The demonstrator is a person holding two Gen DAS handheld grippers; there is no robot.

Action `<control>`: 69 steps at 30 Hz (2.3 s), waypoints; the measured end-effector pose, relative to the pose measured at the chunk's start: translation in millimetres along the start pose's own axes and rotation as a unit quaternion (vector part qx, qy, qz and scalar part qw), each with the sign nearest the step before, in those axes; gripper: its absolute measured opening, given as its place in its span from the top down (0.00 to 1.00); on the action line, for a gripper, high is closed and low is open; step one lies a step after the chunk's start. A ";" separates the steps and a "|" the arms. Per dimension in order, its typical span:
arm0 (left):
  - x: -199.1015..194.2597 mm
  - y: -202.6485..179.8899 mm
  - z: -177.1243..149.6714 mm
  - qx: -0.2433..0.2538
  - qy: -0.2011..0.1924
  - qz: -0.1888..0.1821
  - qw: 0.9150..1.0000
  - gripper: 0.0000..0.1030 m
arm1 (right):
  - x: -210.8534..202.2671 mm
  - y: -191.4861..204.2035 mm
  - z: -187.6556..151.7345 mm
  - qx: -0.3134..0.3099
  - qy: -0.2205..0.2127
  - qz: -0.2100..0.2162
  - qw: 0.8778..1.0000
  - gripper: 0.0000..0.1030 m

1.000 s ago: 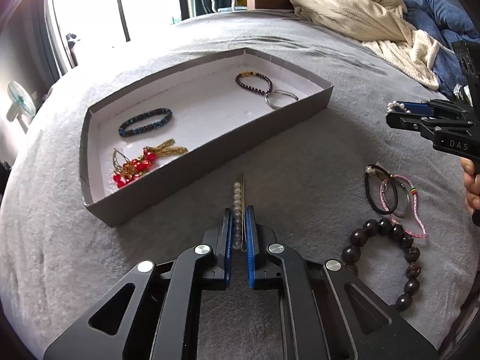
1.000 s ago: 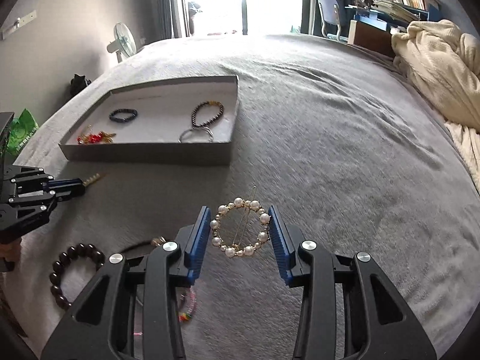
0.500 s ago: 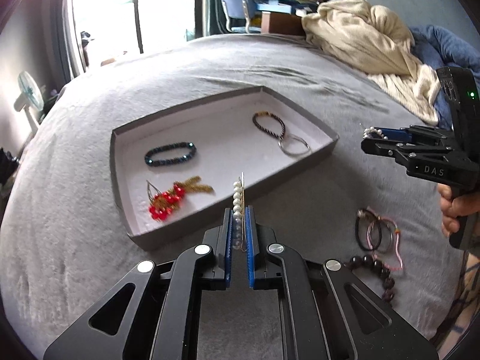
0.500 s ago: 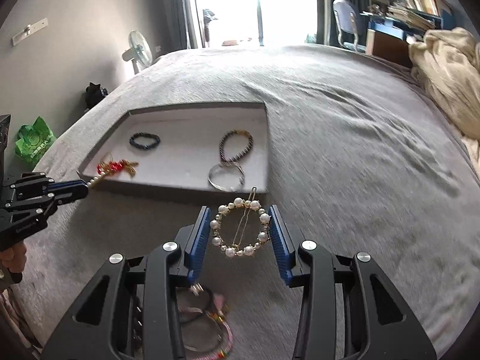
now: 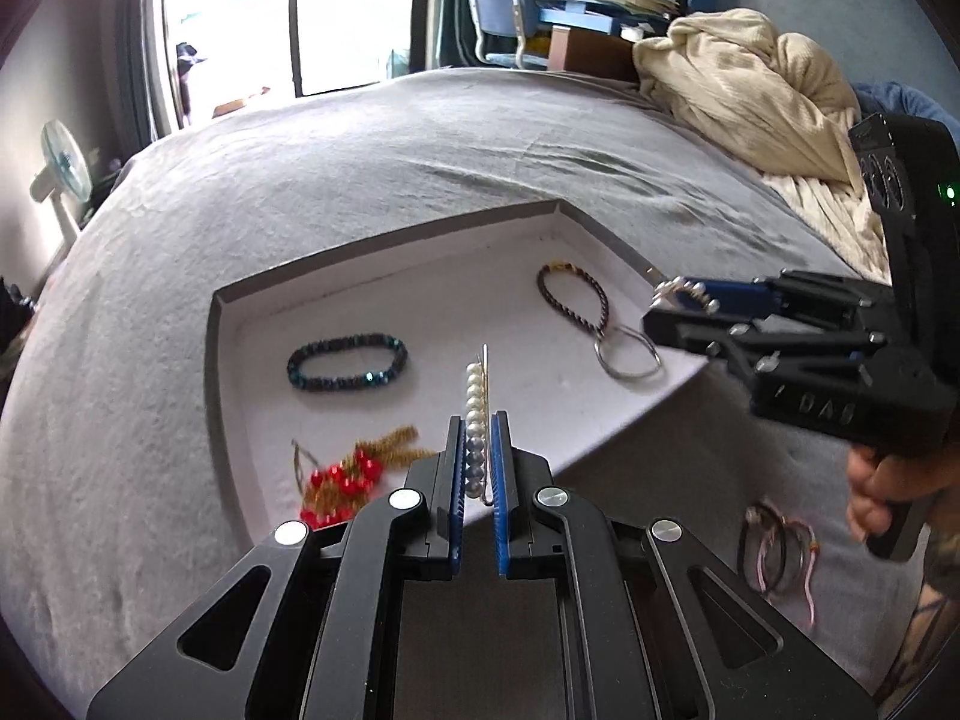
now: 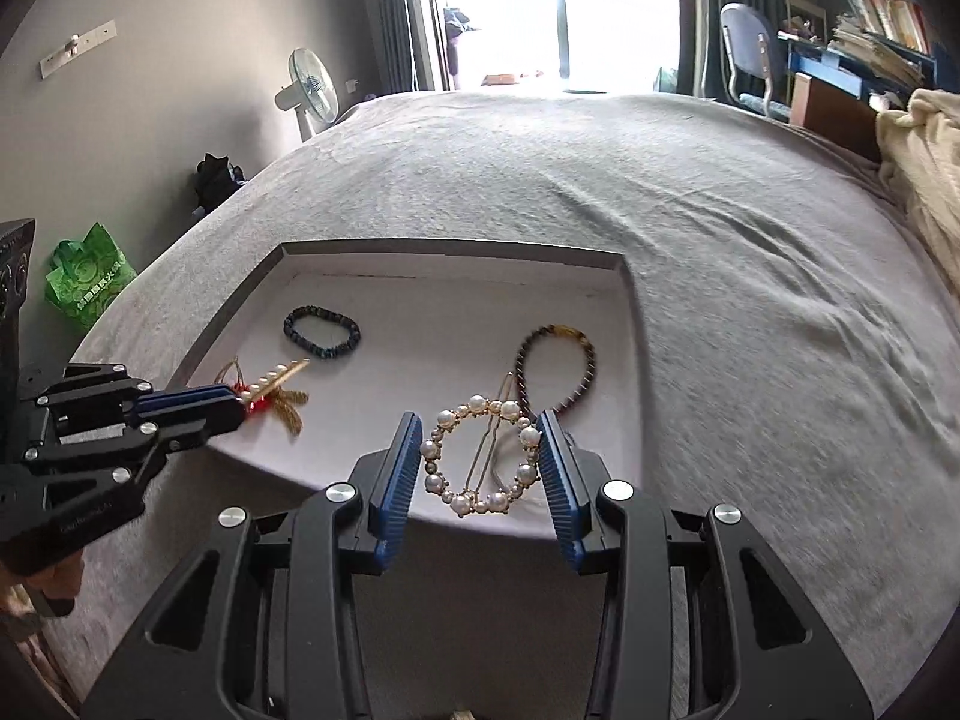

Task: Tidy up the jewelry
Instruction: 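Carry the hair bar and pearl circle hairpin into the tray and open both tools, then lower the left tool onto the black bead bracelet while the right tool reaches the black hair tie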

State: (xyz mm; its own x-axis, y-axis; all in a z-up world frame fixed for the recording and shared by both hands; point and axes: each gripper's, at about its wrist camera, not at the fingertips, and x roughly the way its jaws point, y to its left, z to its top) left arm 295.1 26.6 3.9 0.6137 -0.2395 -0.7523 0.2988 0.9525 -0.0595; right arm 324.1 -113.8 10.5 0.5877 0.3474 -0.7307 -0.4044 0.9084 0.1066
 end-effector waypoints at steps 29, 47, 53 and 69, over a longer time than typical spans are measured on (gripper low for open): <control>42.4 5.0 2.4 -0.009 0.034 0.001 0.999 0.70 | 59.4 5.8 -3.2 -0.016 0.064 0.019 0.998 0.61; -25.7 -12.4 -16.0 0.018 -0.014 0.017 1.000 0.25 | -14.3 -5.8 -19.1 -0.001 0.016 0.007 1.000 0.53; -37.0 -21.5 -31.1 0.030 -0.002 0.011 0.999 0.24 | -35.9 -2.1 -33.3 -0.002 0.013 0.003 1.000 0.51; -44.5 -62.6 -84.2 0.065 0.031 -0.013 0.997 0.24 | -58.5 -19.4 -93.9 0.014 0.035 -0.011 0.999 0.48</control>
State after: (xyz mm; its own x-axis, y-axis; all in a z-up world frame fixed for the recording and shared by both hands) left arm 187.6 -6.6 -14.2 0.5588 -0.2485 -0.7912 0.4094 0.9123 0.0026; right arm 231.8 -173.6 -12.1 0.5460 0.3102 -0.7782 -0.3706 0.9225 0.1077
